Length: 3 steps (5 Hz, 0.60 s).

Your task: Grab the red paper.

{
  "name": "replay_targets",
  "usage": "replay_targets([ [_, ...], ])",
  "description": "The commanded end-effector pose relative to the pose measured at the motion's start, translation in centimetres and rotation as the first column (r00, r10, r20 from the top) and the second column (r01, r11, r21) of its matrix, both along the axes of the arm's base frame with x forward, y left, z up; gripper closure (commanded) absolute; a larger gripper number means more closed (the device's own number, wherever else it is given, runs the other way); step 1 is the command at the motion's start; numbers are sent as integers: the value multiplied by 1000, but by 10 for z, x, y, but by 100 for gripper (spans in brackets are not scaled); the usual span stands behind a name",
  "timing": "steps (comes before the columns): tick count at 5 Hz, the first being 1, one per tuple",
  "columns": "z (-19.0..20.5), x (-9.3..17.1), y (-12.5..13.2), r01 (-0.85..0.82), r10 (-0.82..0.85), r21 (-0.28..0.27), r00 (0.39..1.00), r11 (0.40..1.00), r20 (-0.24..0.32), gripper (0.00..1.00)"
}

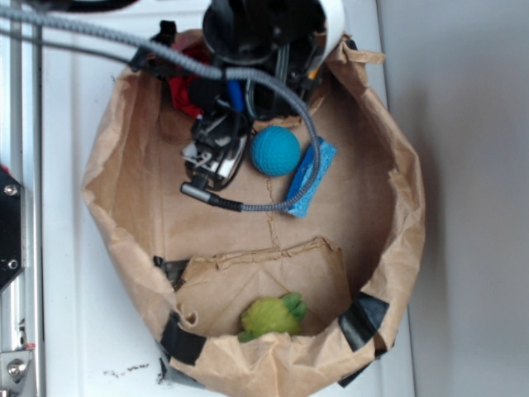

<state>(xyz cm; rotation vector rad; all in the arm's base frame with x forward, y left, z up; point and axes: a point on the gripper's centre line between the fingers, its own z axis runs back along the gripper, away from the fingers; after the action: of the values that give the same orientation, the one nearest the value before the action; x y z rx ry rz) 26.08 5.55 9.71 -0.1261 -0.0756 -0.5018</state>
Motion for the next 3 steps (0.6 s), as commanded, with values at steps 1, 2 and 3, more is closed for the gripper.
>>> replay_targets([
  [1, -21, 16, -7, -3, 3, -8, 999, 1000, 50, 0],
  [2, -22, 23, 2, -12, 13, -18, 999, 1000, 37, 0],
  [3, -13, 25, 12, 2, -2, -22, 1000, 1000, 16, 0],
])
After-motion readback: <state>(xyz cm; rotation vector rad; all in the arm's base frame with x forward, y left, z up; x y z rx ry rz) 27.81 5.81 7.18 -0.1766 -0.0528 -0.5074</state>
